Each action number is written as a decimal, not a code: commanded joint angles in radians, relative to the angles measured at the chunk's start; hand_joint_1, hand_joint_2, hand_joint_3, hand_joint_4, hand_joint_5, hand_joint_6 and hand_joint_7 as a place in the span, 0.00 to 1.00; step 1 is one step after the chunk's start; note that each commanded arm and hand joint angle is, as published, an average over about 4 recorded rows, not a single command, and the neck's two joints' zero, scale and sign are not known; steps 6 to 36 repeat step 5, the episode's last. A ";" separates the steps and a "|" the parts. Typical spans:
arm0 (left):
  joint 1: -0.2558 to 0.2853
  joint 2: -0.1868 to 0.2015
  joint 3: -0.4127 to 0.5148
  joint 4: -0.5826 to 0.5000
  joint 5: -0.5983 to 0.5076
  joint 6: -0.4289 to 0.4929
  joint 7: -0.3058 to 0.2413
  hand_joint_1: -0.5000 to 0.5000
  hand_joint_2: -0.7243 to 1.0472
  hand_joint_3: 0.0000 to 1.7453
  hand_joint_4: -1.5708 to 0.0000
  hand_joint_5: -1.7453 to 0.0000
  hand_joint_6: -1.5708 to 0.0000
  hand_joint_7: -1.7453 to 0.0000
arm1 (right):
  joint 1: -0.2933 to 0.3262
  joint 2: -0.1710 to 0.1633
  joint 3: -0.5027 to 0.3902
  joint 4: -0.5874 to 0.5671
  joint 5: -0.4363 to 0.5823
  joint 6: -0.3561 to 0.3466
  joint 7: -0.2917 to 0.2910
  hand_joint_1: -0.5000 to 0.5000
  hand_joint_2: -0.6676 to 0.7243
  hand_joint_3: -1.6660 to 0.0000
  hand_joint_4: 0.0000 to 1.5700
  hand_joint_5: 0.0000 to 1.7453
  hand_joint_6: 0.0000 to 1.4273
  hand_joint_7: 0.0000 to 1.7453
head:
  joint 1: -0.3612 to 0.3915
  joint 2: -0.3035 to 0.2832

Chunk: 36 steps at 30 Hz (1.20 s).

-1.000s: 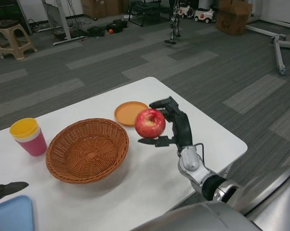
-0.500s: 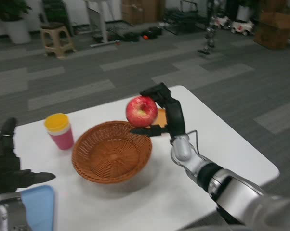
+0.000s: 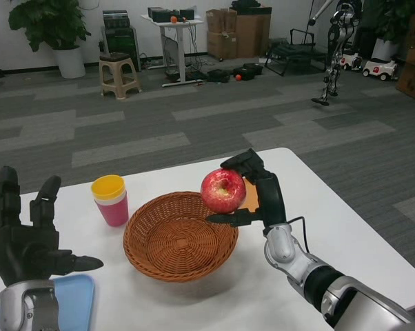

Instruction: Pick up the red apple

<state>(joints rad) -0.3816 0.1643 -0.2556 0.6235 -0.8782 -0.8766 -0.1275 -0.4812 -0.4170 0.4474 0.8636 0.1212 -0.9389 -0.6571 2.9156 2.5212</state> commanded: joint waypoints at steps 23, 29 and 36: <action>0.006 0.003 -0.002 -0.005 0.005 -0.003 0.000 0.28 0.25 0.00 1.00 0.49 1.00 0.88 | -0.022 -0.006 -0.008 -0.001 0.021 0.003 -0.012 0.21 0.18 0.75 0.84 0.72 0.85 0.92 | 0.002 0.004; 0.006 0.003 -0.002 -0.005 0.005 -0.003 0.000 0.28 0.25 0.00 1.00 0.49 1.00 0.88 | -0.022 -0.006 -0.008 -0.001 0.021 0.003 -0.012 0.21 0.18 0.75 0.84 0.72 0.85 0.92 | 0.002 0.004; 0.006 0.003 -0.002 -0.005 0.005 -0.003 0.000 0.28 0.25 0.00 1.00 0.49 1.00 0.88 | -0.022 -0.006 -0.008 -0.001 0.021 0.003 -0.012 0.21 0.18 0.75 0.84 0.72 0.85 0.92 | 0.002 0.004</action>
